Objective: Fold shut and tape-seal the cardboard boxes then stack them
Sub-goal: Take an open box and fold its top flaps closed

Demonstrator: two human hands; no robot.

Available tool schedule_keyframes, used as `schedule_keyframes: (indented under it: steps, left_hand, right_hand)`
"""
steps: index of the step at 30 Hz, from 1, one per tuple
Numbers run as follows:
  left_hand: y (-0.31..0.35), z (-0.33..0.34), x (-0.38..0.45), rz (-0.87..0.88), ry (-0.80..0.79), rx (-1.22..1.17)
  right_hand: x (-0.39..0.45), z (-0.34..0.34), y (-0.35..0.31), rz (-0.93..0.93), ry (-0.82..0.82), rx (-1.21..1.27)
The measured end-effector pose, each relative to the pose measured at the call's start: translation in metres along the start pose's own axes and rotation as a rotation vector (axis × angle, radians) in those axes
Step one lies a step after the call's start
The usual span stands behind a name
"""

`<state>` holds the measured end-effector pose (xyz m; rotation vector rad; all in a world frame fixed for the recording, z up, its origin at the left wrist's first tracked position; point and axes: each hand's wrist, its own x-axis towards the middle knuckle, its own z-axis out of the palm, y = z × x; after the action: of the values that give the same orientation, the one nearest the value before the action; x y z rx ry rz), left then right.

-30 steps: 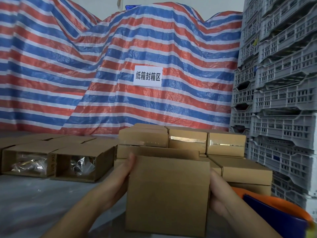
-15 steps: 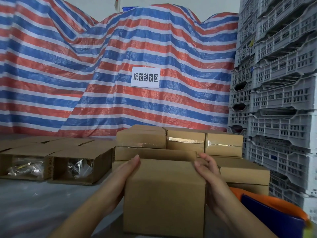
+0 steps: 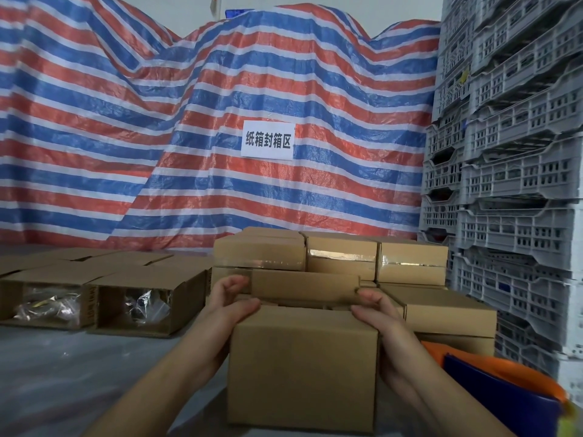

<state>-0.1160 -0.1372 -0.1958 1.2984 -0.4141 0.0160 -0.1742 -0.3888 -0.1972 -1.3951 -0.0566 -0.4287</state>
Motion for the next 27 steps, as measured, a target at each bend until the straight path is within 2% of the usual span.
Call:
schedule_keyframes:
  steps: [5, 13, 20, 23, 27]
  left_hand:
    - [0.008, 0.002, -0.003, 0.063, -0.114, -0.007]
    - [0.010, 0.007, -0.012, 0.144, 0.046, 0.200]
    - [0.008, 0.005, -0.010, 0.079, 0.046, 0.243]
    - [0.017, 0.004, -0.008, 0.091, 0.030, 0.402]
    - [0.045, 0.017, -0.009, 0.197, 0.001, 0.814]
  right_hand:
    - [0.005, -0.002, -0.002, -0.100, -0.076, 0.044]
    - [0.002, -0.003, -0.003, -0.200, -0.081, -0.053]
    - [0.002, -0.004, 0.002, -0.170, -0.068, -0.072]
    - [0.002, -0.002, 0.004, -0.169, -0.050, -0.067]
    - [0.002, -0.002, 0.004, -0.159, -0.047, -0.044]
